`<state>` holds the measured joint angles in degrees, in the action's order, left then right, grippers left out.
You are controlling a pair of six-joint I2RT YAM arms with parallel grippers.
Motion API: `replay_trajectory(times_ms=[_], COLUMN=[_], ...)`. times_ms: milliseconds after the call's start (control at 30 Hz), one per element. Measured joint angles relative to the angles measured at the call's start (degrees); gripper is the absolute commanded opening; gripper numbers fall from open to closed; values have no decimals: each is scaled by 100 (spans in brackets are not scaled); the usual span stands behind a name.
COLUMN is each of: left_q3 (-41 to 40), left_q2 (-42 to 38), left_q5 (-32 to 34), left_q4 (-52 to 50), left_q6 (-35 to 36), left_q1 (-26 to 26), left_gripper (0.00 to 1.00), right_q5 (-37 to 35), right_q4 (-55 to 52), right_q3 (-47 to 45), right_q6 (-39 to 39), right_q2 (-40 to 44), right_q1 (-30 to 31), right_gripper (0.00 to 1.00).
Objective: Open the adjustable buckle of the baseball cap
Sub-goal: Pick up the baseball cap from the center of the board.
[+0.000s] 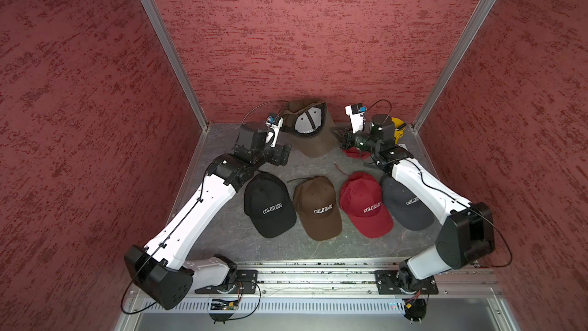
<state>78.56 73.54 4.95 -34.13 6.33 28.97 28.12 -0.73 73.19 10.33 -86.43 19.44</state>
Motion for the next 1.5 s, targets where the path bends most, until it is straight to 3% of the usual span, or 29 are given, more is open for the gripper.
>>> replay_trajectory(times_ms=[200,567,700,833,967,1167,1267,1367,1500], left_q3=[33,289,289,291,297,299,299,299,284], left_q2=[146,348,348,350,350,330,289,195,68], left_q5=[439,918,890,767,686,533,435,328,203], left_q4=[450,892,957,977,1019,1126,1147,1150,1213], left_q6=[894,1753,1878,1873,1762,1471,1303,1113,844], left_q1=[356,356,358,361,378,411,468,553,691], left_gripper=[91,87,69,23,0,0,0,0,0], right_q5=[131,175,168,162,116,13,-44,-129,-197], right_q4=[-369,-835,-940,-946,-942,-872,-774,-632,-391], right_q3=[-391,-562,-599,-649,-748,-994,-1062,-1084,-1130], right_q6=[-243,-658,-754,-793,-820,-822,-809,-765,-745], right_q2=[719,1182,1255,1355,1451,1572,1582,1589,1611], right_q1=[13,273,374,426,442,448,452,463,503], right_gripper=[0,0,0,0,0,5,15,33,42])
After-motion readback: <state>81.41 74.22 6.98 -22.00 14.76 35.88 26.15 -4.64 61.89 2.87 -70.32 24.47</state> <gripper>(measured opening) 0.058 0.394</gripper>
